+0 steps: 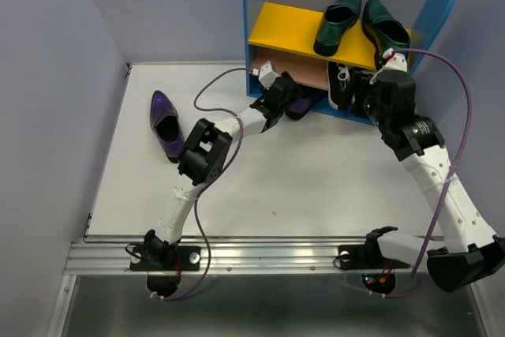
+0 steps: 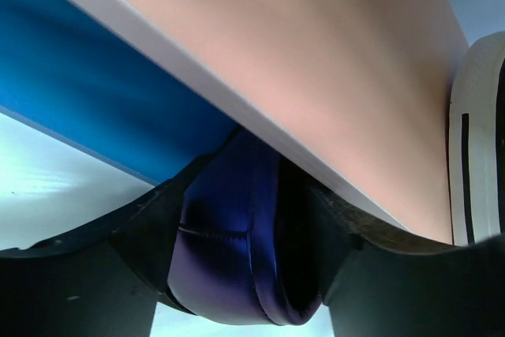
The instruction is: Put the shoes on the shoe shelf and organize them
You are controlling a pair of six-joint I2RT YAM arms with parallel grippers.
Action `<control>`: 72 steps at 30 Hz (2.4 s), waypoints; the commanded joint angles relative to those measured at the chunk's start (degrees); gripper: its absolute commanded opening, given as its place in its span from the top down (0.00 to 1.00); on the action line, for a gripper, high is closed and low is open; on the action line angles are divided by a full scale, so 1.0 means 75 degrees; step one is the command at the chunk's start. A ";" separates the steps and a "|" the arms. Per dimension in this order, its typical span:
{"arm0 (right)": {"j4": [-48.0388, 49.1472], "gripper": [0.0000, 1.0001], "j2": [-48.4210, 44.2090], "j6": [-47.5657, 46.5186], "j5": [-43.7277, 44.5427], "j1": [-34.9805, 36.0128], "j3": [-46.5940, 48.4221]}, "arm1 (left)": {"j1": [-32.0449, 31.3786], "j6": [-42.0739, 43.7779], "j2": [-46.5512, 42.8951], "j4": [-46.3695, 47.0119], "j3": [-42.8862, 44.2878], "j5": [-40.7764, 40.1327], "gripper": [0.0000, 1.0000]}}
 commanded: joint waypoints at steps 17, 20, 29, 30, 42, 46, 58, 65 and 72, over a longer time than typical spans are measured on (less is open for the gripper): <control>0.0127 0.26 -0.0055 -0.0028 0.0085 -0.0030 0.0070 | -0.0348 0.1123 -0.0900 0.1230 -0.0356 0.1364 0.15; 0.0138 0.26 -0.0090 -0.0028 0.0061 -0.0030 0.0023 | -0.0384 0.1230 -0.0840 0.1147 -0.0307 0.1482 0.14; 0.0209 0.26 -0.0219 0.0089 -0.0009 -0.0030 -0.0141 | -0.0454 0.1429 -0.0899 0.1136 -0.0577 0.1564 0.12; 0.0220 0.26 -0.0231 0.0101 -0.0009 -0.0030 -0.0141 | -0.0455 0.1627 -0.0969 0.1112 -0.0612 0.1529 0.12; 0.0466 0.26 -0.0184 0.0125 -0.0149 -0.0030 -0.0246 | -0.0771 0.3513 -0.1917 0.0081 -0.1349 0.0370 0.08; 0.0560 0.26 -0.0172 0.0160 -0.0196 -0.0030 -0.0282 | -0.0794 0.3703 -0.2374 0.0081 -0.1818 0.0240 0.07; 0.0631 0.24 -0.0419 0.0148 -0.0232 -0.0030 -0.0458 | -0.0829 0.4324 -0.3618 0.0290 -0.3962 0.1478 0.17; 0.0584 0.24 -0.0430 0.0113 -0.0232 -0.0030 -0.0364 | -0.0923 0.4535 -0.2728 0.0538 -0.3086 0.2020 0.21; 0.0513 0.23 -0.0430 0.0125 -0.0196 -0.0030 -0.0282 | -0.0923 0.4781 -0.1885 0.0386 -0.1939 0.2267 0.21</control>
